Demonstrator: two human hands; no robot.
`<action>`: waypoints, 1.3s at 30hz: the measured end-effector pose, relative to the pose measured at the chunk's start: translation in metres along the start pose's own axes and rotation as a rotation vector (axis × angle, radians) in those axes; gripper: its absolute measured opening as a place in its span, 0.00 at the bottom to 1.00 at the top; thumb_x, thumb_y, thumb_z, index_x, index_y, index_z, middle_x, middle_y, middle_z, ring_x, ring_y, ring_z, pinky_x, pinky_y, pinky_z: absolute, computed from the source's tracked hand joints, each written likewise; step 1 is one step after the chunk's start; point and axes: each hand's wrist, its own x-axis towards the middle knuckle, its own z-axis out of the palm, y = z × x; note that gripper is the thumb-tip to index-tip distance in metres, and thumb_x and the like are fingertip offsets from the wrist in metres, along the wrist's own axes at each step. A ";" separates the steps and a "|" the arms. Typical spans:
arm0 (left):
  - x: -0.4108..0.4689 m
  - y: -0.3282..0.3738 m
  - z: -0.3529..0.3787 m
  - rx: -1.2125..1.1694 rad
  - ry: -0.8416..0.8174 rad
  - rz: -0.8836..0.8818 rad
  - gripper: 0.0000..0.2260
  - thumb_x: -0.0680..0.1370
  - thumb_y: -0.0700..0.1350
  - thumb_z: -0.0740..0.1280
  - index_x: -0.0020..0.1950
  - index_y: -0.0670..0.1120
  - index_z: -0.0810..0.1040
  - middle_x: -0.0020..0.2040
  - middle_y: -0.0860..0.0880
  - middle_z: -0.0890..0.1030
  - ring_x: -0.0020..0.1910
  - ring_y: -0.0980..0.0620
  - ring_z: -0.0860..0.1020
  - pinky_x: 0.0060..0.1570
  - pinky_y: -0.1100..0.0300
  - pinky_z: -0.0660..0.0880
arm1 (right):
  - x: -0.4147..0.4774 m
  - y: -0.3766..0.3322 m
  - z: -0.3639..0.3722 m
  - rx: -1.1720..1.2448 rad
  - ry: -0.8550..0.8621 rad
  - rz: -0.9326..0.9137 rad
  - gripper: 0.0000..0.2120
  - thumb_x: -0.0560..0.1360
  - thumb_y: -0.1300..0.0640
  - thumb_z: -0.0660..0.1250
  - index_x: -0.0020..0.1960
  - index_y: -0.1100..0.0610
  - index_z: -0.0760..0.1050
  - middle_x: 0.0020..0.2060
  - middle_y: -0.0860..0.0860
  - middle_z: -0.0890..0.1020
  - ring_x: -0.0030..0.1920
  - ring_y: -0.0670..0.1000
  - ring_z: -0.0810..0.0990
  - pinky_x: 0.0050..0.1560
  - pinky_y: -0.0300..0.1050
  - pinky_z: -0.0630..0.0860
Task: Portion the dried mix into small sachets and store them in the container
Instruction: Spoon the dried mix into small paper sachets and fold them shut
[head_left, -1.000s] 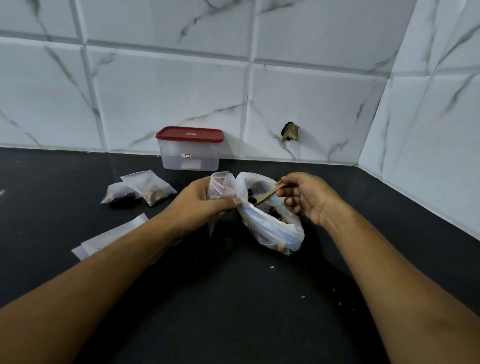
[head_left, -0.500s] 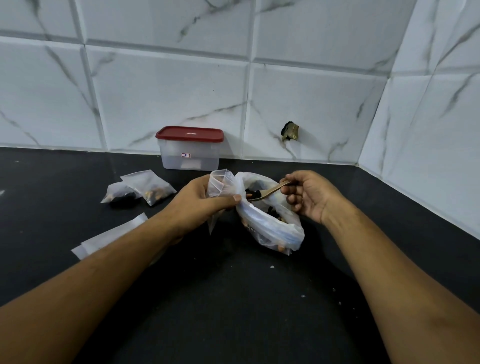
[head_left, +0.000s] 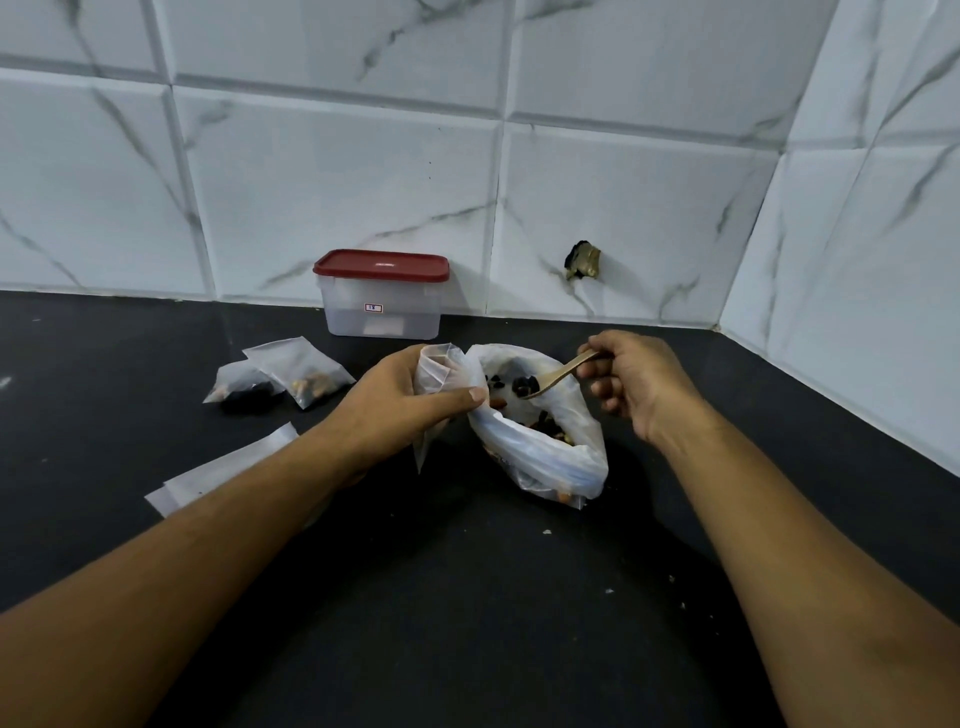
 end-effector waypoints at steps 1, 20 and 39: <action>0.001 -0.001 0.000 0.007 0.004 -0.008 0.20 0.75 0.52 0.76 0.66 0.54 0.79 0.55 0.55 0.86 0.55 0.56 0.84 0.63 0.48 0.79 | 0.000 0.001 0.001 -0.055 0.020 -0.049 0.10 0.81 0.57 0.63 0.43 0.58 0.79 0.26 0.51 0.80 0.22 0.46 0.69 0.23 0.36 0.60; 0.002 -0.006 -0.001 -0.067 -0.044 -0.038 0.15 0.78 0.46 0.74 0.64 0.49 0.80 0.50 0.54 0.87 0.52 0.55 0.85 0.61 0.52 0.78 | -0.013 0.004 0.012 -0.156 -0.207 0.032 0.09 0.79 0.59 0.65 0.48 0.62 0.82 0.39 0.57 0.88 0.24 0.46 0.67 0.25 0.38 0.62; 0.003 -0.005 -0.001 -0.049 -0.020 -0.006 0.13 0.79 0.47 0.73 0.63 0.50 0.80 0.49 0.55 0.87 0.49 0.59 0.84 0.54 0.59 0.77 | -0.002 0.004 0.005 0.010 -0.191 0.099 0.10 0.81 0.57 0.64 0.44 0.59 0.80 0.30 0.53 0.83 0.21 0.46 0.65 0.23 0.37 0.59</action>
